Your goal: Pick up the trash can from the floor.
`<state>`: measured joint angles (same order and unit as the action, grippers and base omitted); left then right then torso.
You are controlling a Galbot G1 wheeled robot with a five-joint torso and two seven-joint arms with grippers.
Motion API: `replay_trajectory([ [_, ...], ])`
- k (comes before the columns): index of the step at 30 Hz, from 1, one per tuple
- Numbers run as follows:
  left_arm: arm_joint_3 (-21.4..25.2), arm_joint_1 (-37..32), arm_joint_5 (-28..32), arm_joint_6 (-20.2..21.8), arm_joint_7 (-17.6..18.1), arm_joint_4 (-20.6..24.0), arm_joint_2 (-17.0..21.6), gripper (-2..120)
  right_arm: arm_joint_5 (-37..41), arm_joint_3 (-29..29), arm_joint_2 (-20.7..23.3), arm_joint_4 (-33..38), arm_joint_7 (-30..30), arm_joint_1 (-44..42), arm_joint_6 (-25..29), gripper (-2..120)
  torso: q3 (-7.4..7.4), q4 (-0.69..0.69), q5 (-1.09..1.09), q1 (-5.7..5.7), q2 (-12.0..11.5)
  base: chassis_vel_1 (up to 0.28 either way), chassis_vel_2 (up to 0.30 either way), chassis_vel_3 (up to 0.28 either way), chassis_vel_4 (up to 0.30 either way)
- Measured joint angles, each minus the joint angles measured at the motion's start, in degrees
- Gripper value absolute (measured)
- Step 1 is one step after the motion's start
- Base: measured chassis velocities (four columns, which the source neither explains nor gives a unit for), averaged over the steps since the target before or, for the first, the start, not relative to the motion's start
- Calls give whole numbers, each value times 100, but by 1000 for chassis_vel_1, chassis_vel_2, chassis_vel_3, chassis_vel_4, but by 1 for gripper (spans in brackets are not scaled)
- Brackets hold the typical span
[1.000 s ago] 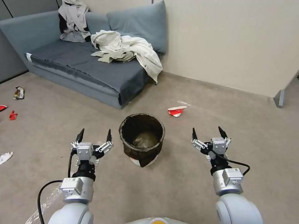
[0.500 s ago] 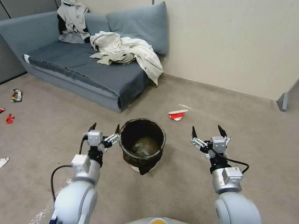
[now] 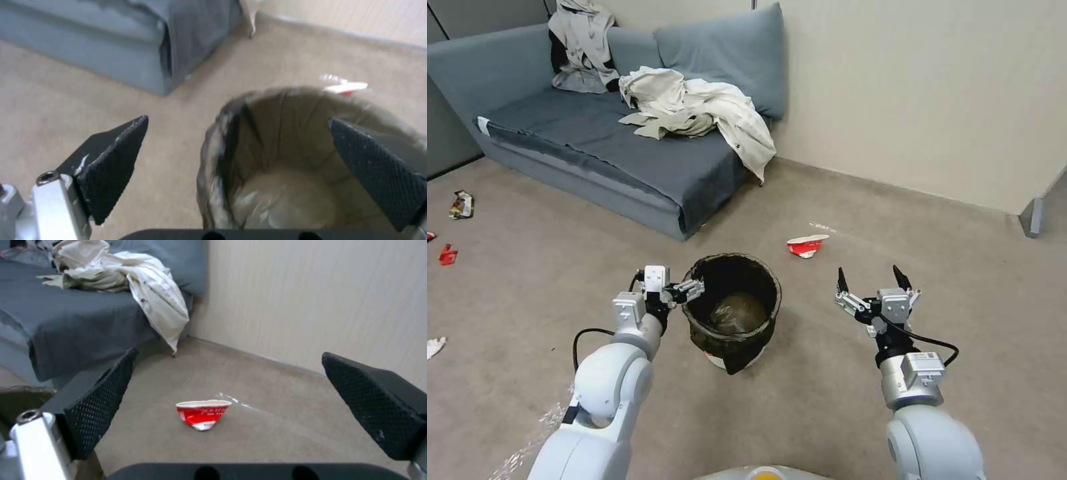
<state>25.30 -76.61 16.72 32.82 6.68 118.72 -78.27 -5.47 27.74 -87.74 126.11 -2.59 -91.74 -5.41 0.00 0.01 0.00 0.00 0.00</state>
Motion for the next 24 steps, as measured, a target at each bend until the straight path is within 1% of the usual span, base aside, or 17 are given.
replay_trajectory([
  [4, -39, 31, 9, 166, 37, -57, -24, 100, -3, -19, 1, -24, 2, 17, -8, 100, 0, 0, 0, 0, 0, 0, 0, 0, 0],
  [6, -86, 82, -24, 261, 78, -162, -59, 100, -31, -43, -8, -77, 3, 65, -25, 100, 0, 0, 0, 0, 0, 0, 0, 0, 0],
  [11, -150, 177, -81, 315, 178, -329, -96, 100, -43, -51, -31, -85, 6, 127, -104, 100, 0, -1, 0, 0, 0, 0, 0, 0, 0],
  [16, -192, 246, -142, 332, 199, -432, -117, 100, -34, -39, -23, -85, 10, 149, -124, 100, 0, -1, 0, 0, 0, 0, 0, 0, 0],
  [18, -245, 327, -206, 368, 237, -562, -135, 100, -21, -32, -17, -105, 10, 164, -128, 100, 0, -1, 0, 0, 0, 0, 0, 0, 0],
  [24, -250, 418, -243, 387, 287, -731, -163, 100, -5, -37, -4, -127, 10, 169, -129, 100, -1, 0, 0, 0, 0, 0, 0, 0, 0],
])
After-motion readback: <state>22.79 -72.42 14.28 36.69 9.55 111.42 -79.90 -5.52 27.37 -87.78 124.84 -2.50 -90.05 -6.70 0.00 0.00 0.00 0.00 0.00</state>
